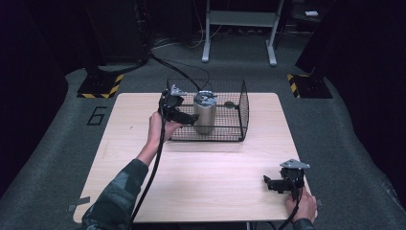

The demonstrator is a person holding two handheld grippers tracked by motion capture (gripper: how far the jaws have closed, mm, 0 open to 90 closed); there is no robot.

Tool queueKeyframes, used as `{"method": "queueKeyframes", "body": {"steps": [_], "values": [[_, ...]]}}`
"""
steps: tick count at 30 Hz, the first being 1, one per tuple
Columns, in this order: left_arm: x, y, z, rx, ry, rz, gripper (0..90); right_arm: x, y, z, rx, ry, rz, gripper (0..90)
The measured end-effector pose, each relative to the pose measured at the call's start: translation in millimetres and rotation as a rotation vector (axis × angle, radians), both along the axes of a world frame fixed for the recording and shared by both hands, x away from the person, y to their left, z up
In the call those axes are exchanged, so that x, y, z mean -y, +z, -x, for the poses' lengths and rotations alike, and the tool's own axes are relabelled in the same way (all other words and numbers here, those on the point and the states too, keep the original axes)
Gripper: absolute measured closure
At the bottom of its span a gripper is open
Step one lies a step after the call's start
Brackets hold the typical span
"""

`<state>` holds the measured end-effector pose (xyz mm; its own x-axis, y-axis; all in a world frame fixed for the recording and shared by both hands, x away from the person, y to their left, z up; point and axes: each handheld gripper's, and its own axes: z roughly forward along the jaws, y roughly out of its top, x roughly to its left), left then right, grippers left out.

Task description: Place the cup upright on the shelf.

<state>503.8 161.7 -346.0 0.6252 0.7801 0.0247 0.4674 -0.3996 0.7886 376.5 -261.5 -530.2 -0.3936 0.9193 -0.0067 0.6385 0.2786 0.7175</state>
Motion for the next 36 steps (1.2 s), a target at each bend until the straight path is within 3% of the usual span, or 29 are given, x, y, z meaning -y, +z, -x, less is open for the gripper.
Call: {"method": "queueKeyframes", "body": {"steps": [3,7,15,21,27,31,35,36], "values": [[-12.3,1.8,14.0,0.005,-0.013,-0.014,1.5,-0.6,0.0,0.0,0.000,-0.005,-0.005,0.0],[-26.8,-0.1,32.5,0.018,0.000,-0.001,1.5,-1.0,-0.1,0.0,0.000,-0.008,-0.008,0.0],[-58.9,-20.3,66.1,0.020,0.038,-0.016,1.2,-1.0,0.0,0.1,0.000,-0.009,-0.008,0.0],[-89.2,-53.5,93.5,-0.013,0.084,-0.036,0.7,-1.1,-0.1,0.1,0.001,-0.010,-0.008,0.0],[-120.5,-107.0,117.6,-0.085,0.181,-0.037,0.1,-1.1,0.0,0.1,0.000,-0.009,-0.008,0.0],[-141.9,-142.4,127.3,-0.128,0.261,-0.032,0.1,-0.3,0.0,0.1,0.000,-0.002,-0.002,0.0],[-157.8,-167.1,133.3,-0.169,0.315,-0.032,0.1,-1.1,0.0,0.1,0.000,-0.010,-0.009,0.0],[-159.6,-170.9,133.9,-0.163,0.326,-0.031,0.0,-1.1,0.0,0.1,0.000,-0.010,-0.009,0.0]]}}
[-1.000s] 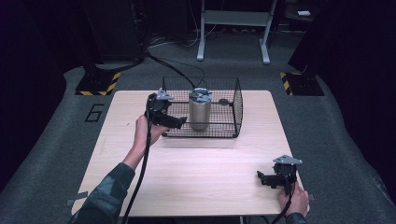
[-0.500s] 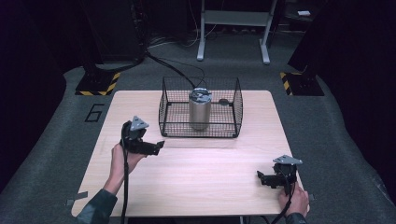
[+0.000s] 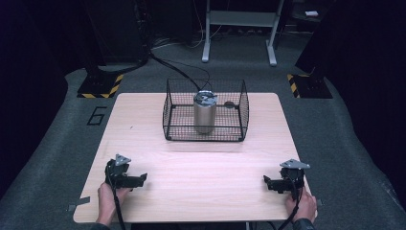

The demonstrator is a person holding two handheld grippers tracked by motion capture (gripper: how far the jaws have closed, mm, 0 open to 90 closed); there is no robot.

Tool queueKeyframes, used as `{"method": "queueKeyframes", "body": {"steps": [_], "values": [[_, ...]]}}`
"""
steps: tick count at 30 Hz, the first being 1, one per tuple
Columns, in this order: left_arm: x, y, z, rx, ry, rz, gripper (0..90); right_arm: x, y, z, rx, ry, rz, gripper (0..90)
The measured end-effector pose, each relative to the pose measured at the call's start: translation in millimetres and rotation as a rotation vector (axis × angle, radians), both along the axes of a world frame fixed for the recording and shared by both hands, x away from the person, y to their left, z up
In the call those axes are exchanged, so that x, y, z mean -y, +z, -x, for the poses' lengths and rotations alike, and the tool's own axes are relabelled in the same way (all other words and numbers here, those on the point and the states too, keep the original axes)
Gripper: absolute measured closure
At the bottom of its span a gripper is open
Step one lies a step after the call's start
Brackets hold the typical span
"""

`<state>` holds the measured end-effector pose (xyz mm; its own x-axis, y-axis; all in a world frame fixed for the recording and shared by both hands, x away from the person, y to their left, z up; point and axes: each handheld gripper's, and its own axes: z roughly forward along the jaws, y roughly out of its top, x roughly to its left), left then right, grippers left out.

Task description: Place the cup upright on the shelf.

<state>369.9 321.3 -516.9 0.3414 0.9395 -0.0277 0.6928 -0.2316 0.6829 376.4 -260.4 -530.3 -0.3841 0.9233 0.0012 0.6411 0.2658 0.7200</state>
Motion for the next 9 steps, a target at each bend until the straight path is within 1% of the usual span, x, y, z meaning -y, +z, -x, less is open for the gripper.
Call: {"method": "queueKeyframes", "body": {"steps": [1,2,3,4,5,6,7,8,9], "values": [[-2.2,-2.3,0.8,-0.007,0.004,-0.007,0.1,0.1,0.0,0.0,0.000,0.001,0.000,0.0],[-3.7,-6.0,1.9,0.001,0.018,-0.002,0.0,0.0,0.0,0.0,0.000,0.001,0.000,0.0],[-5.0,-11.0,3.5,0.017,0.032,-0.007,0.0,0.0,0.0,0.0,0.000,0.000,0.000,0.0],[-5.0,-11.0,3.5,0.017,0.032,-0.007,0.0,0.0,0.0,0.1,0.000,0.000,0.000,0.0],[-4.9,-13.0,5.4,0.039,0.036,-0.016,0.0,0.0,0.0,0.1,0.000,0.000,0.000,0.0],[-4.2,-14.1,6.5,0.052,0.041,-0.016,0.0,-0.1,0.0,0.1,0.000,-0.001,0.000,0.0],[-4.7,-14.2,6.9,0.052,0.038,-0.018,0.0,-0.1,0.0,0.1,0.000,-0.001,0.001,0.0],[-5.2,-15.6,7.4,0.069,0.038,-0.009,0.0,-0.1,0.1,0.1,-0.001,-0.001,0.001,0.0],[-5.2,-15.6,7.4,0.069,0.038,-0.009,0.0,0.0,0.0,0.1,0.000,0.000,0.000,0.0]]}}
